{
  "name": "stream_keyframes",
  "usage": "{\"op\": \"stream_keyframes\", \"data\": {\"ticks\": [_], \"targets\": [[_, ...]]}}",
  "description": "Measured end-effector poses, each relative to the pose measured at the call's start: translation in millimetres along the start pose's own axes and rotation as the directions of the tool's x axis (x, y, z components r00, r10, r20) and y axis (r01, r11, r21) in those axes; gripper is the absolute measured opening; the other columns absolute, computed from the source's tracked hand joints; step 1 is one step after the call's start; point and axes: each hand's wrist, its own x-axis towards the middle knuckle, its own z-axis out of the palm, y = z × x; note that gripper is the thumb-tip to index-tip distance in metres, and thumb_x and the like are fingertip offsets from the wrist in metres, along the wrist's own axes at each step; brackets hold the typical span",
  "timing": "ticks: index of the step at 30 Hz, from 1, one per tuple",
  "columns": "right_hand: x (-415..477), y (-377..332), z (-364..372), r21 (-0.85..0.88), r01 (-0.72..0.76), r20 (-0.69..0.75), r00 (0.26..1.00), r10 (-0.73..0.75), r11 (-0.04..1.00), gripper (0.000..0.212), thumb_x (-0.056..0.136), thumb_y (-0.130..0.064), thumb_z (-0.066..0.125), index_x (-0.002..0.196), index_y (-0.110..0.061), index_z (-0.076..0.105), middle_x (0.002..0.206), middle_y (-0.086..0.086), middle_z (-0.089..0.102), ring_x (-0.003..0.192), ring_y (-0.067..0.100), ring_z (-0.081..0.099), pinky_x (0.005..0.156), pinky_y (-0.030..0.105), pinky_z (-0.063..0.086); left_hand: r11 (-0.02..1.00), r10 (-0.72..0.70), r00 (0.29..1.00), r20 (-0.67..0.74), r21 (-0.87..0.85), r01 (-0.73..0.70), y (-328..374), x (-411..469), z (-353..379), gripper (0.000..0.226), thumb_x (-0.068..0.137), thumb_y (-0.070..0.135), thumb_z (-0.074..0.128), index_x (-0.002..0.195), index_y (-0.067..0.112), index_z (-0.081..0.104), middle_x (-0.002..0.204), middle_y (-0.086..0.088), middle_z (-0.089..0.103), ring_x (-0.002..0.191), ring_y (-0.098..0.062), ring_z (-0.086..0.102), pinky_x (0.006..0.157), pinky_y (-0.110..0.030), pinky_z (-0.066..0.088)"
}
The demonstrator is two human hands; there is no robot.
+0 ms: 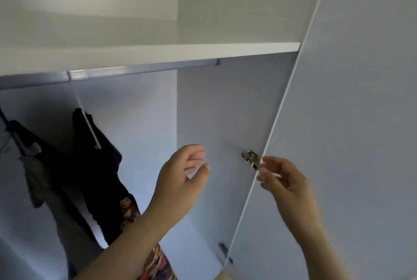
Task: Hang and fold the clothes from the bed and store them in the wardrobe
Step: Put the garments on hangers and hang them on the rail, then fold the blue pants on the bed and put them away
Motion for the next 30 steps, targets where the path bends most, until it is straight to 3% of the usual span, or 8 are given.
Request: {"op": "stream_keyframes", "data": {"ticks": [5,11,19,26,30], "targets": [[-24,-47,-75,-0.075,0.114,-0.296,0.946,-0.132,0.991,0.020,0.091,-0.014,0.063,0.105,-0.029,0.066,0.098,-0.010,0.073,0.086,0.014,0.071,0.087,0.050,0.056,0.981,0.161,0.969,0.188,-0.138,-0.136,45,3,55,0.031,0.087,0.009,0.066,0.114,0.024,0.062,0.107,0.010,0.067,0.098,-0.001,0.064,0.087,-0.015,0.049],[-66,-98,-170,-0.219,0.207,-0.517,0.804,-0.293,0.953,0.020,0.093,-0.013,0.062,0.105,-0.029,0.065,0.099,-0.006,0.073,0.091,0.017,0.070,0.087,0.049,0.056,0.898,0.396,0.849,0.350,-0.343,-0.277,116,-11,129,0.029,0.087,0.017,0.067,0.114,0.023,0.061,0.109,0.011,0.067,0.100,-0.004,0.064,0.089,-0.020,0.051],[-150,-126,-287,-0.350,0.158,-0.694,0.618,-0.368,0.924,0.021,0.092,-0.015,0.063,0.104,-0.033,0.066,0.102,-0.008,0.072,0.094,0.016,0.069,0.086,0.047,0.056,0.786,0.578,0.654,0.489,-0.549,-0.284,200,-81,232,0.030,0.083,0.033,0.061,0.113,0.034,0.059,0.109,0.018,0.066,0.106,-0.006,0.063,0.093,-0.021,0.051],[-228,-130,-389,-0.430,0.092,-0.783,0.458,-0.421,0.898,0.022,0.091,-0.012,0.062,0.106,-0.027,0.065,0.100,-0.006,0.073,0.092,0.017,0.070,0.086,0.043,0.057,0.728,0.640,0.554,0.532,-0.651,-0.215,250,-164,322,0.028,0.088,0.021,0.065,0.114,0.031,0.061,0.108,0.016,0.066,0.105,-0.008,0.063,0.091,-0.021,0.051],[-256,-125,-433,-0.440,0.037,-0.810,0.415,-0.415,0.897,0.021,0.091,-0.011,0.063,0.106,-0.027,0.066,0.101,-0.006,0.073,0.092,0.017,0.069,0.085,0.040,0.057,0.708,0.660,0.520,0.542,-0.680,-0.190,269,-196,367,0.031,0.082,0.026,0.061,0.112,0.032,0.060,0.107,0.017,0.067,0.104,-0.008,0.064,0.088,-0.019,0.051]]}}
